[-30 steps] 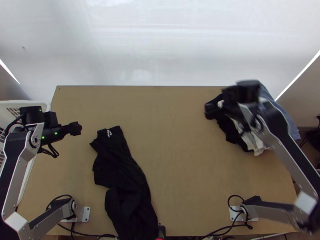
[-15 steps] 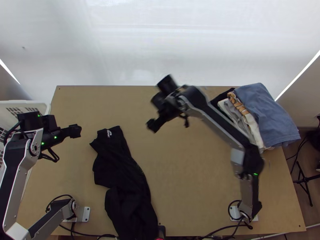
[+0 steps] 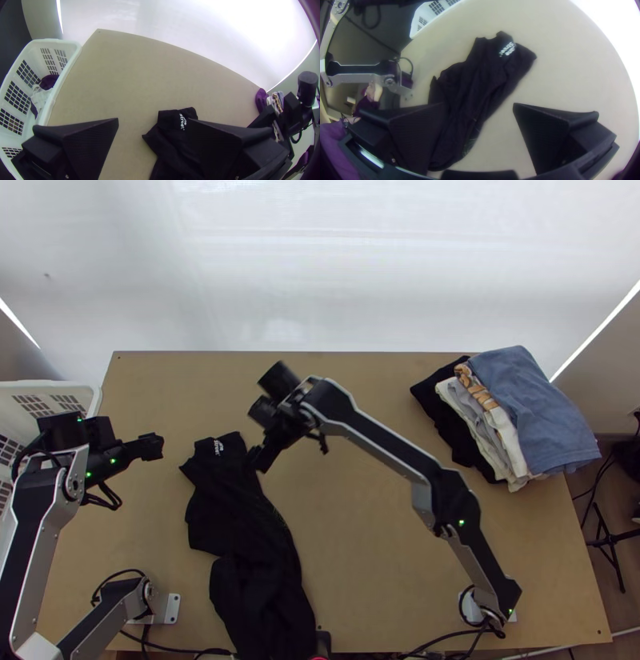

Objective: Fold the t-shirt

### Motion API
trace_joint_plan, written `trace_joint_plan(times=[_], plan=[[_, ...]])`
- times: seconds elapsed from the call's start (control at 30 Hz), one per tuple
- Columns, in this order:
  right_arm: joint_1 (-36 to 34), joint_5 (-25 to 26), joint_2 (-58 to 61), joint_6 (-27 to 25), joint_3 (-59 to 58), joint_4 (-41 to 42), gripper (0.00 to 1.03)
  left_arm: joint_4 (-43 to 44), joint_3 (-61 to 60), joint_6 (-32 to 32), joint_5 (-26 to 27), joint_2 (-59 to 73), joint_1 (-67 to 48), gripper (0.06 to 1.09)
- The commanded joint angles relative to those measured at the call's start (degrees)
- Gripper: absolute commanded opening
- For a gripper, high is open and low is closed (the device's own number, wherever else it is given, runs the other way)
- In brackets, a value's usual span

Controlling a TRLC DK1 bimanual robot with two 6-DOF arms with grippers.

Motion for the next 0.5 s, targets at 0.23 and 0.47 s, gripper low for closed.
trace_joint_plan(times=[0.23, 0.47], plan=[[6.99, -4.21, 7.38, 1.16, 1.32, 2.1, 0.84, 1.86, -1.86, -0.51, -0.13, -1.31, 1.43, 1.04], [7.69, -4.21, 9.93, 1.16, 1.32, 3.15, 0.77, 1.86, -1.77, 0.37, -0.13, -1.48, 2.66, 1.04]])
